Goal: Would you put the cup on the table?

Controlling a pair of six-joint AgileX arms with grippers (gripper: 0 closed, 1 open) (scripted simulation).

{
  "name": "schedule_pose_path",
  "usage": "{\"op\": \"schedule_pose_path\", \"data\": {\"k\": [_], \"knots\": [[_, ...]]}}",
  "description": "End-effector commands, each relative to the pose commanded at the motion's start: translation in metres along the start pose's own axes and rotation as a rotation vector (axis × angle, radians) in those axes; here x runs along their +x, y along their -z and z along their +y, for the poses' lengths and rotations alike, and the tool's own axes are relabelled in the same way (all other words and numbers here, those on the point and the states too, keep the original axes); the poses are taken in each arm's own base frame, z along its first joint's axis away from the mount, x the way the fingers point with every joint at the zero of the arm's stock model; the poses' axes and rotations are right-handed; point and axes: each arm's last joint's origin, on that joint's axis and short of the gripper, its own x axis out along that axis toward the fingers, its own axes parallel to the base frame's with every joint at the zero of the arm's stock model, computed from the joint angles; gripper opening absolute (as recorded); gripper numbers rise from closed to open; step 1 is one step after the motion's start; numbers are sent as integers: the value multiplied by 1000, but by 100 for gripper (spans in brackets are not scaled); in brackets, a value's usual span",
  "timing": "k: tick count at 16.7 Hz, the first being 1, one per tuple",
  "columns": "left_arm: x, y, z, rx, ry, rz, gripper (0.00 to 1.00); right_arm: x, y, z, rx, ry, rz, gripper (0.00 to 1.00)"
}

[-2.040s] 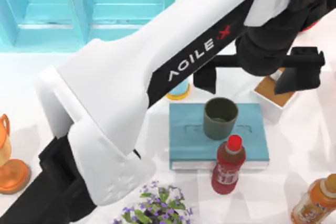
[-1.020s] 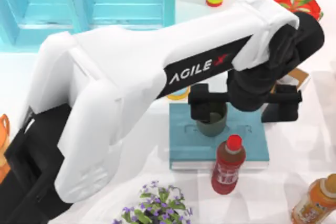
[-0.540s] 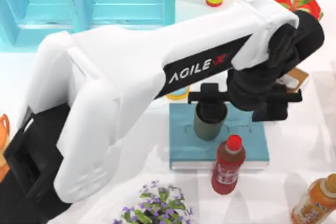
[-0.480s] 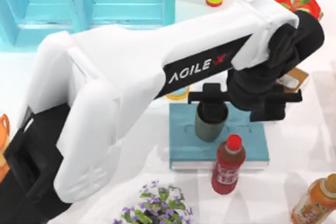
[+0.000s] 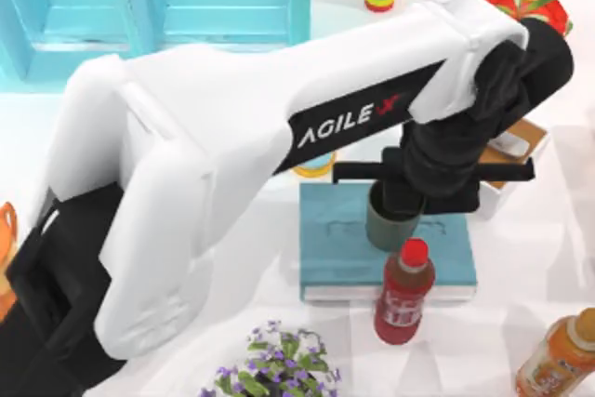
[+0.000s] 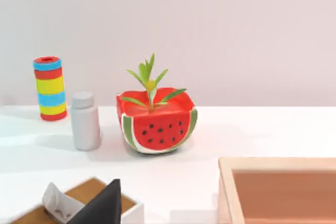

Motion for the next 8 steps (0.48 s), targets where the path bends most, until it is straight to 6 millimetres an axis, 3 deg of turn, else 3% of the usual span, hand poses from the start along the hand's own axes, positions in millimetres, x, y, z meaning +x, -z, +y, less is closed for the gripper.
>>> {"op": "schedule_pose_path", "data": {"k": [8], "knots": [[-4, 0, -1, 1, 2, -2, 0, 0, 0, 0, 0, 0, 0, 100]]}}
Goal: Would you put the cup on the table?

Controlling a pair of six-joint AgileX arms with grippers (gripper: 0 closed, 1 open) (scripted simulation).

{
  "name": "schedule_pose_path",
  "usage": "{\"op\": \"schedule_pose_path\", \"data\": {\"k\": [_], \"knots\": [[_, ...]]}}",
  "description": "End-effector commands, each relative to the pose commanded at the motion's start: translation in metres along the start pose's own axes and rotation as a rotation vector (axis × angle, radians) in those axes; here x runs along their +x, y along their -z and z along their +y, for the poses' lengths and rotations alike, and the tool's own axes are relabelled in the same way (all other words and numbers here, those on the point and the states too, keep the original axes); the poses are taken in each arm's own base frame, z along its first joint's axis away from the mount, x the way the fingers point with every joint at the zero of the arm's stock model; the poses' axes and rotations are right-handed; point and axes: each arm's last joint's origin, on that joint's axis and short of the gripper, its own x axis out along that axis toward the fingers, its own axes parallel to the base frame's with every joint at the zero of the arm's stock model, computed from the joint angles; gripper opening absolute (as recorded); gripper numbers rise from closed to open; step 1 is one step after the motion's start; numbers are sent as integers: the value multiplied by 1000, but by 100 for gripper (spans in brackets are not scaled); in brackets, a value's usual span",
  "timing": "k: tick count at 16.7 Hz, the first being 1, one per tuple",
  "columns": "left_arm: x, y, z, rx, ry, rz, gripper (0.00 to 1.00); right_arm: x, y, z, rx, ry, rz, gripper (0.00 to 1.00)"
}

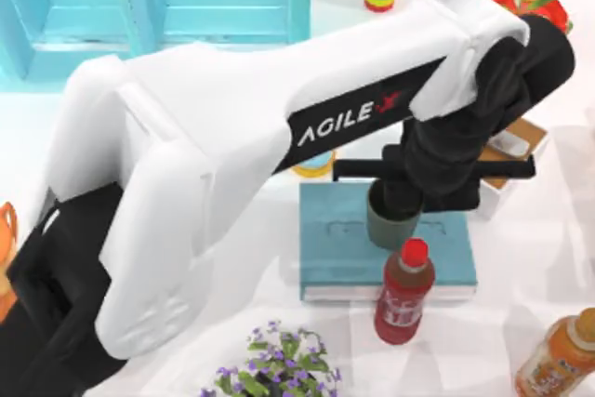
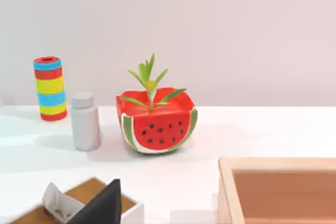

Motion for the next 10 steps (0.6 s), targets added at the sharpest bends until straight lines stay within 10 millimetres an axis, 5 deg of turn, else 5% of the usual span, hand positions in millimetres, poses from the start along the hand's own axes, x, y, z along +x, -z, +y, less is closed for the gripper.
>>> {"op": "schedule_pose_path", "data": {"k": [10], "knots": [[-46, -8, 0, 4, -1, 2, 0, 0, 0, 0, 0, 0, 0, 100]]}}
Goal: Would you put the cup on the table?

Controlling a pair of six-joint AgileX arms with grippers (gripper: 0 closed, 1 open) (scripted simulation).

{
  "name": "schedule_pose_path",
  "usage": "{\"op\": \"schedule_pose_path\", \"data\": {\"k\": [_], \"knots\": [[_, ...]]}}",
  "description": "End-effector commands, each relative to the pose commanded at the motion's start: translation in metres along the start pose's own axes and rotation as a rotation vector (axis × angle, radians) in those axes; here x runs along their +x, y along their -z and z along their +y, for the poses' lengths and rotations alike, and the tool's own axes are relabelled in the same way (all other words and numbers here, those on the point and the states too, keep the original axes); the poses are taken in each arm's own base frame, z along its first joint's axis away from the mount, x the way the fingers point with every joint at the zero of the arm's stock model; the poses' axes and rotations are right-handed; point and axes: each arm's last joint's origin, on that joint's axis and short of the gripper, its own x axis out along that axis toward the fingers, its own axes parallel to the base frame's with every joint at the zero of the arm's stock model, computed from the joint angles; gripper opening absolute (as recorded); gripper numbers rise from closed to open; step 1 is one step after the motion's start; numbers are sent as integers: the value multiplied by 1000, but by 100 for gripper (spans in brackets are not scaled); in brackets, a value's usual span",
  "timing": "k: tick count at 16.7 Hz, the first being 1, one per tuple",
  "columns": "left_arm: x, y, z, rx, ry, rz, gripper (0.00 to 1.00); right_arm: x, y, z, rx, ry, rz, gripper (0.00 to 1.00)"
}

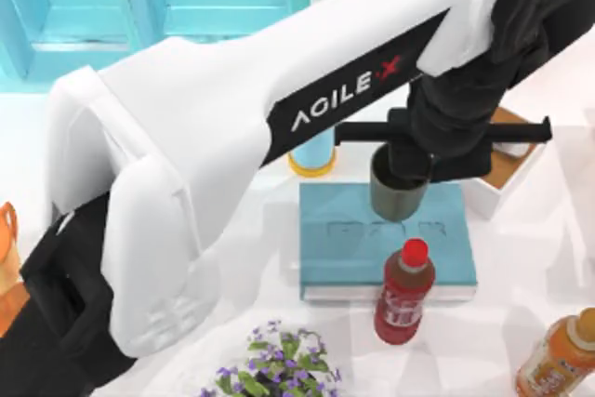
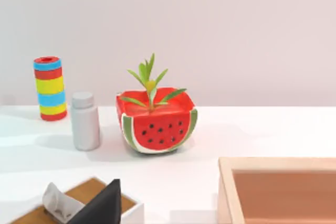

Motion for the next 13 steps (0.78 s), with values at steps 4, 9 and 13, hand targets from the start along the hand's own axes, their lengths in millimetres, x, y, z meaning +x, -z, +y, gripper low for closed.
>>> {"op": "schedule_pose_path", "data": {"k": [4, 9, 13], "knots": [[-1, -1, 1, -1, 2, -2, 0, 0, 0, 0, 0, 0, 0, 100], [-16, -21, 42, 4, 21, -9, 0, 0, 0, 0, 0, 0, 0, 100], [-19, -34, 113, 3, 1, 21, 0, 0, 0, 0, 0, 0, 0, 100]]}}
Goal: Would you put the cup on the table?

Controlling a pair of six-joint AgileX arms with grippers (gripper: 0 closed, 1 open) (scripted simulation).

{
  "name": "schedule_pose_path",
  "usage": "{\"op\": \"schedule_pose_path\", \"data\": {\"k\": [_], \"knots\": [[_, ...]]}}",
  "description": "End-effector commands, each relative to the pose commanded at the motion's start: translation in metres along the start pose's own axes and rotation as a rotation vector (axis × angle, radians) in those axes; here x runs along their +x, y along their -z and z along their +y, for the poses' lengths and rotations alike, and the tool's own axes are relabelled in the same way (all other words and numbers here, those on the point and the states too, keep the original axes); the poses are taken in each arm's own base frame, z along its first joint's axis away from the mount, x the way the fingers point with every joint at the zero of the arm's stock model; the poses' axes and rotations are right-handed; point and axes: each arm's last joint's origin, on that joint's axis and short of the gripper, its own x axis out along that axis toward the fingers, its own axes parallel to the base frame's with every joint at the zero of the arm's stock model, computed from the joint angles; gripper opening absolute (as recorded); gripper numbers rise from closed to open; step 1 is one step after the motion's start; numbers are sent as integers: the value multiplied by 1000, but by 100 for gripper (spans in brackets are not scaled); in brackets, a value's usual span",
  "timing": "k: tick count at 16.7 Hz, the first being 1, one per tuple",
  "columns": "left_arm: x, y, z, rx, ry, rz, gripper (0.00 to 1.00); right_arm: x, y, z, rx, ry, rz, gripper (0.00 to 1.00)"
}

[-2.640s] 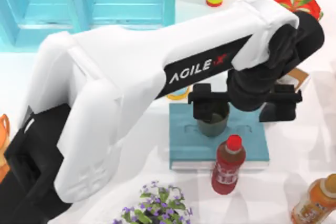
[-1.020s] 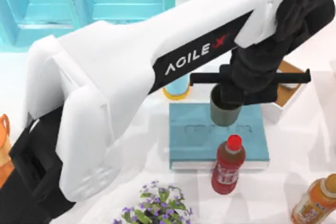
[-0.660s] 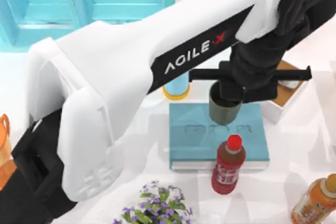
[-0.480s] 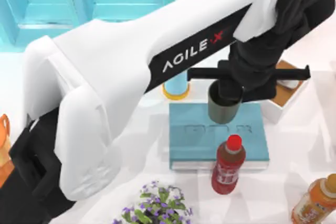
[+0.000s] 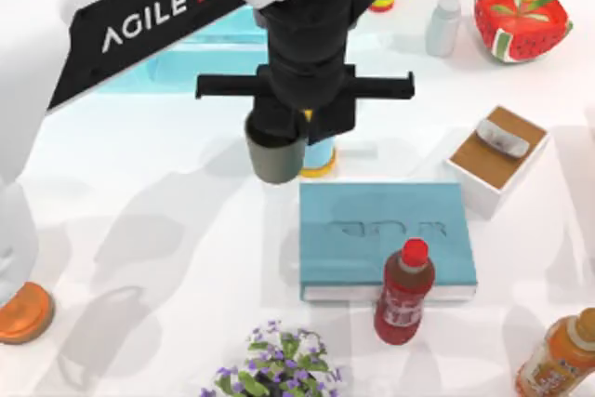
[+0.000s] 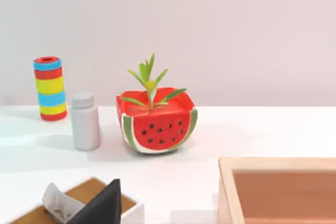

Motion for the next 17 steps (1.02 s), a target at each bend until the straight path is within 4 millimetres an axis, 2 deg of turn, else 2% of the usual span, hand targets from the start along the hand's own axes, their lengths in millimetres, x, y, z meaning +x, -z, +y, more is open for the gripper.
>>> {"op": "schedule_pose_path", "data": {"k": [5, 8, 10, 15, 17], "knots": [[7, 13, 91, -2, -27, 52, 0, 0, 0, 0, 0, 0, 0, 100], [5, 23, 123, -7, -21, 47, 0, 0, 0, 0, 0, 0, 0, 100], [4, 25, 130, -8, -19, 43, 0, 0, 0, 0, 0, 0, 0, 100], [6, 25, 129, -3, -24, 49, 0, 0, 0, 0, 0, 0, 0, 100], [13, 26, 130, -6, -22, 47, 0, 0, 0, 0, 0, 0, 0, 100]]}}
